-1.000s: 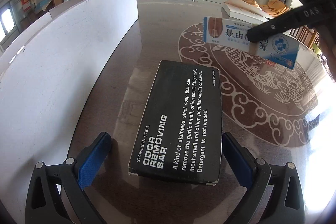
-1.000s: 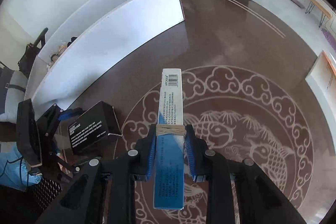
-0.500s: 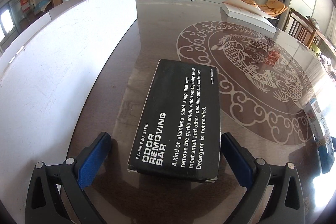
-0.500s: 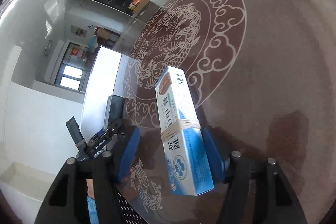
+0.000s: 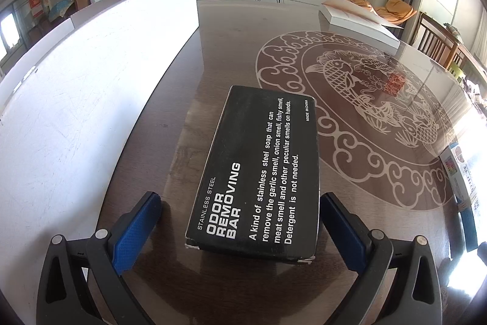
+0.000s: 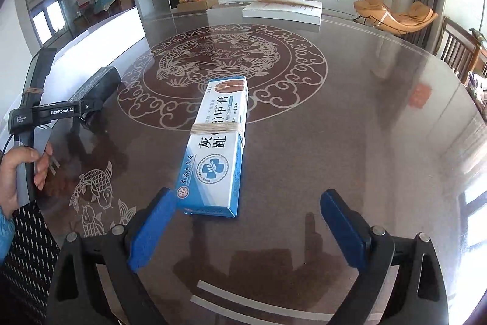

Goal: Organize objects
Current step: 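Lift the ointment box with the right gripper and hold it above the table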

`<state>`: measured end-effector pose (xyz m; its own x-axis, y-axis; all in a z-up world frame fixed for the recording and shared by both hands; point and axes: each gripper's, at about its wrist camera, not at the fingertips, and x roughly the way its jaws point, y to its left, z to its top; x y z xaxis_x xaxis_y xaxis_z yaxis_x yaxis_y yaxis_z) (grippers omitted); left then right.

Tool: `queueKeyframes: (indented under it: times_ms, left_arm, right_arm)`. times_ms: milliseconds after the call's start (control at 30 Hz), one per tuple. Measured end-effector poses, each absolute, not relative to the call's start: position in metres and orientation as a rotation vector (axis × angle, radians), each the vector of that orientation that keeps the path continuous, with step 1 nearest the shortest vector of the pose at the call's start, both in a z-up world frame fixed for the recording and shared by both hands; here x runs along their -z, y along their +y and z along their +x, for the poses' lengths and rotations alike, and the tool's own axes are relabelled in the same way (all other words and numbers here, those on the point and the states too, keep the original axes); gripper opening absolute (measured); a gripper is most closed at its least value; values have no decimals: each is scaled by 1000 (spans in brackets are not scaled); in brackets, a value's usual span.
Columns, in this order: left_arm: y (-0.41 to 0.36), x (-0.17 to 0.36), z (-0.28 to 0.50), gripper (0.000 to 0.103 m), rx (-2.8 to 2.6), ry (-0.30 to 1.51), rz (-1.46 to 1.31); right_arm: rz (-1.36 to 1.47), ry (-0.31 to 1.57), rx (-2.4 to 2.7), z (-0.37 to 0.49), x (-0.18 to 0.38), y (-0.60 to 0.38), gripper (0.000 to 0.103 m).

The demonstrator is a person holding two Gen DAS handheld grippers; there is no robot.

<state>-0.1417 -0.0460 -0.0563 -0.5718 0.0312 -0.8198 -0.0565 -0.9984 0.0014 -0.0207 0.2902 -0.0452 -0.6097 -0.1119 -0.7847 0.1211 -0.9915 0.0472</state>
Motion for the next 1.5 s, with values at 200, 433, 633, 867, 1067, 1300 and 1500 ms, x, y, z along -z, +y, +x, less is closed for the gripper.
queueKeyframes:
  times_ms: [200, 433, 633, 867, 1067, 1300, 1500]
  left_arm:
    - [-47, 56, -141, 103, -2741, 40, -1428]
    - [-47, 56, -141, 103, -2741, 40, -1428]
    - [-47, 56, -141, 103, -2741, 39, -1428]
    - [-47, 56, -141, 103, -2741, 40, -1428]
    - [-47, 56, -141, 103, -2741, 40, -1428]
    - [-47, 56, -141, 103, -2741, 40, -1428]
    - [-47, 56, -141, 103, -2741, 40, -1428]
  right_arm:
    - [1304, 70, 2728, -25, 54, 279, 96]
    - [1264, 82, 2788, -19, 54, 277, 96]
    - [1266, 173, 2786, -19, 57, 266, 96]
    - [1284, 208, 2770, -19, 60, 260, 96]
    - [1282, 218, 2773, -18, 60, 260, 96]
    - [1278, 208, 2776, -18, 59, 260, 96]
    - [1270, 200, 2778, -17, 59, 261, 96]
